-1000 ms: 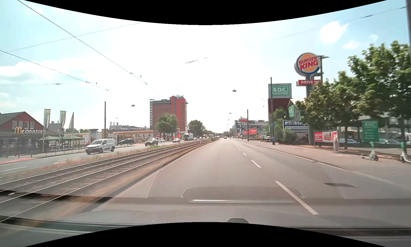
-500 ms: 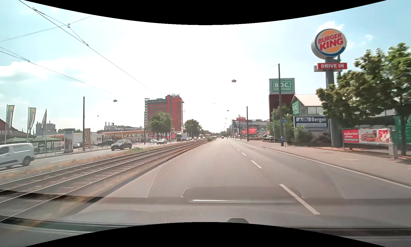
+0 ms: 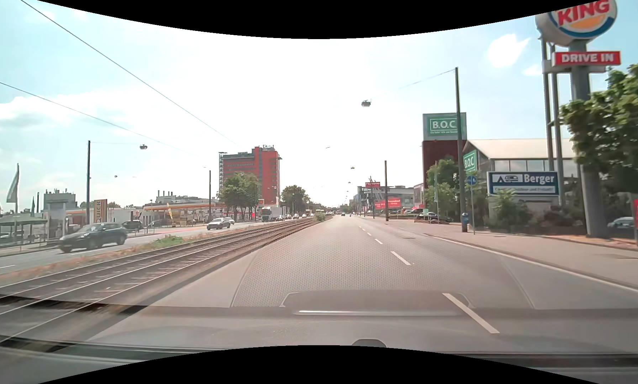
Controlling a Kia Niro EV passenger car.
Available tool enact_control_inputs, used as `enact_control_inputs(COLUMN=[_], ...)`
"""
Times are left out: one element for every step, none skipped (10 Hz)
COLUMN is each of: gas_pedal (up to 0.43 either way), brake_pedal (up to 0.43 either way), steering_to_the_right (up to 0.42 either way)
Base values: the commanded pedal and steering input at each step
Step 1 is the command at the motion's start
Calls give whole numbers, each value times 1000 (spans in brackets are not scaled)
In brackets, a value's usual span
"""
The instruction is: Follow the waypoints while adhering to traffic rules and regulations
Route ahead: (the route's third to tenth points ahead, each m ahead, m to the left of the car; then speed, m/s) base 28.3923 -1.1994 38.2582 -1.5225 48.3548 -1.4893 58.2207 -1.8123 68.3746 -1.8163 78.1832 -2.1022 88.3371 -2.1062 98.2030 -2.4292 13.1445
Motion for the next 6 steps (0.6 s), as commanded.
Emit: enact_control_inputs(gas_pedal=[59, 59, 59, 59, 59, 59], brake_pedal=[0, 0, 0, 0, 0, 0], steering_to_the_right=[0, -1, -1, -2, -4, -4])
